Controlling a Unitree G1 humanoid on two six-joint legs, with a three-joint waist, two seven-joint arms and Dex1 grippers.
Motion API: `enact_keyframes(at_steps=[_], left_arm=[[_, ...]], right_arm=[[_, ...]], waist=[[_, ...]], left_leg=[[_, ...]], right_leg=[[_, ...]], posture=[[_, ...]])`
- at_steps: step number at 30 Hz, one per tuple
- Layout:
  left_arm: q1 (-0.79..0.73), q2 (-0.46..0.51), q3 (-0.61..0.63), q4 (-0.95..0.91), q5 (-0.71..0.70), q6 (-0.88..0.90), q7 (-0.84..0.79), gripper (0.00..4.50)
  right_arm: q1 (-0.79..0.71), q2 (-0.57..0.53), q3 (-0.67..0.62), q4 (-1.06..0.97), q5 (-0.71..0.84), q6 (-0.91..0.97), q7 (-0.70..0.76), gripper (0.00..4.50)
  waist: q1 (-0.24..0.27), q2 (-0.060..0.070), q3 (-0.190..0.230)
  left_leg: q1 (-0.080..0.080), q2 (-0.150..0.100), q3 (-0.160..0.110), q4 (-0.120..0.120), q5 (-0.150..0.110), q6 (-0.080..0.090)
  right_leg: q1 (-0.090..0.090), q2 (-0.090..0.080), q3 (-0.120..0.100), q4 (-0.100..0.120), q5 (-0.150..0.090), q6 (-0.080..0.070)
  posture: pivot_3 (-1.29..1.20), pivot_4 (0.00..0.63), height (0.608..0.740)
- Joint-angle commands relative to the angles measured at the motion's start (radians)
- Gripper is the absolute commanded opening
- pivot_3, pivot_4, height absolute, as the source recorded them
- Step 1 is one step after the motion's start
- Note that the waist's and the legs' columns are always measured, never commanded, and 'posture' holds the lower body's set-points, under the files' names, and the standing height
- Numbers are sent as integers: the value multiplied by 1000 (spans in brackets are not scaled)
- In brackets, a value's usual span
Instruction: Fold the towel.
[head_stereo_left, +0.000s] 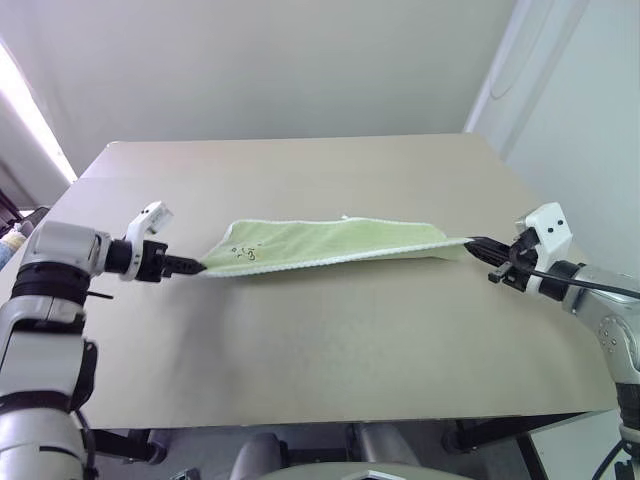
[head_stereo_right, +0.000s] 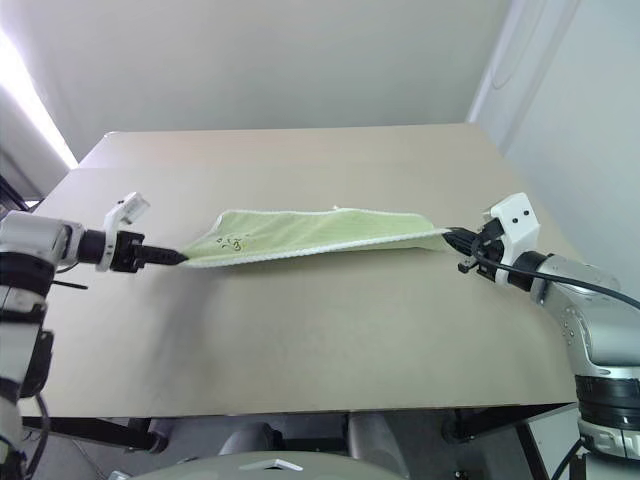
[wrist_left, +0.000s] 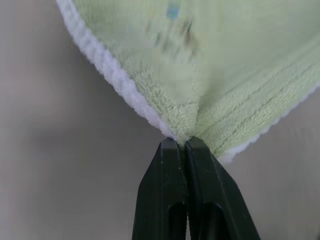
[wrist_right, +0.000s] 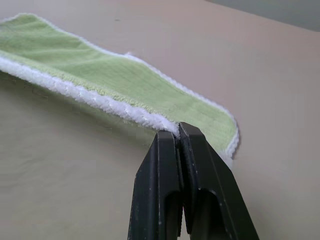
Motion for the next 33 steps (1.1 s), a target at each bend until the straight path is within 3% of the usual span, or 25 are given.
enact_keyframes(at_steps=[1,15,21,24,33], left_arm=[[41,64,-8,-82,5,63,22,0],[221,196,-65,-303,-89,152,-35,0],[224,176,-72,-295,-87,117,13,0],[173,135,-70,-271,-94,126,41,0],[42,83,-83,-116,-89,107,61,0]], right_arm=[[28,-53,-99,-28,-4,25,-14,48],[373,-154,-212,-221,40,67,171,48],[344,-177,-116,-163,-33,20,169,48],[256,-152,-38,-139,-40,13,138,48],[35,-59,43,-22,-81,45,-2,48]], waist=[[4,0,0],[21,-1,0],[22,-2,0],[21,-2,1],[20,-3,1]], left_leg=[[1,0,0,0,0,0],[0,0,0,-1,0,0],[3,0,1,-1,0,0],[4,0,1,-1,0,0],[1,0,1,-2,0,0]], right_leg=[[1,0,0,0,0,0],[-1,1,0,-1,-1,0],[1,0,0,-1,-2,0],[2,0,0,-1,-2,0],[0,0,0,-2,-1,0]], posture=[[0,0,712],[0,0,712],[0,0,712],[0,0,712],[0,0,712]])
